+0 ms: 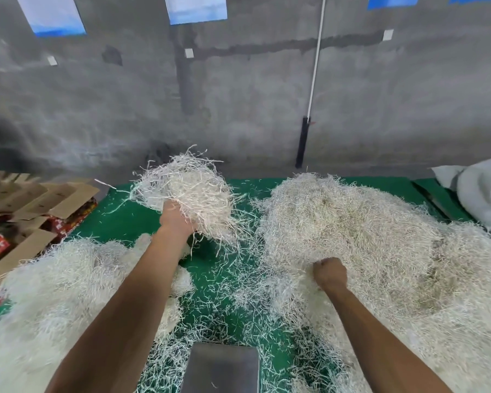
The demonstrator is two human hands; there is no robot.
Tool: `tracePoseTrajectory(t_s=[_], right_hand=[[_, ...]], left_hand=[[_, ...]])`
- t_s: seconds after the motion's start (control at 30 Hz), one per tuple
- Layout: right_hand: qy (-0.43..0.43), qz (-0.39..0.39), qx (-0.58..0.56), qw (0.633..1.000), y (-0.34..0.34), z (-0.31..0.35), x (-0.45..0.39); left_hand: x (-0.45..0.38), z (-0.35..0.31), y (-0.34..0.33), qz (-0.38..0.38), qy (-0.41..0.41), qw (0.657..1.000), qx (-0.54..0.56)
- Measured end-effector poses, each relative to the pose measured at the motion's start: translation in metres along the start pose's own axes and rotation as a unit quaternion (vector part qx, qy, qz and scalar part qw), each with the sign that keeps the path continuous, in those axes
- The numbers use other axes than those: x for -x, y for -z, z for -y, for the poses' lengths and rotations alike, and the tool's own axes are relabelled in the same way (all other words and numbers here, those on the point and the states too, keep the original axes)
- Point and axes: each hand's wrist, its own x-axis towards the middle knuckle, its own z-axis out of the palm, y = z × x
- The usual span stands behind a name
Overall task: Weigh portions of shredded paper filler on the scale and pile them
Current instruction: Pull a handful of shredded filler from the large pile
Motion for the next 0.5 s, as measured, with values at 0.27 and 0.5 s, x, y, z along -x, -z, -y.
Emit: tracePoseTrajectory(t_s=[0.27, 0.5], right_hand=[[0.215, -0.011, 0.191, 0.958, 0.006, 0.083, 0.032], [0.368, -0.101, -0.081, 0.921, 0.022, 0.132, 0.074]], left_hand=[[0.015, 0.016, -0.035, -0.055, -0.054, 0.98, -0.183], [0.035, 0.013, -0.035, -0.029, -0.071, 0.982, -0.175]])
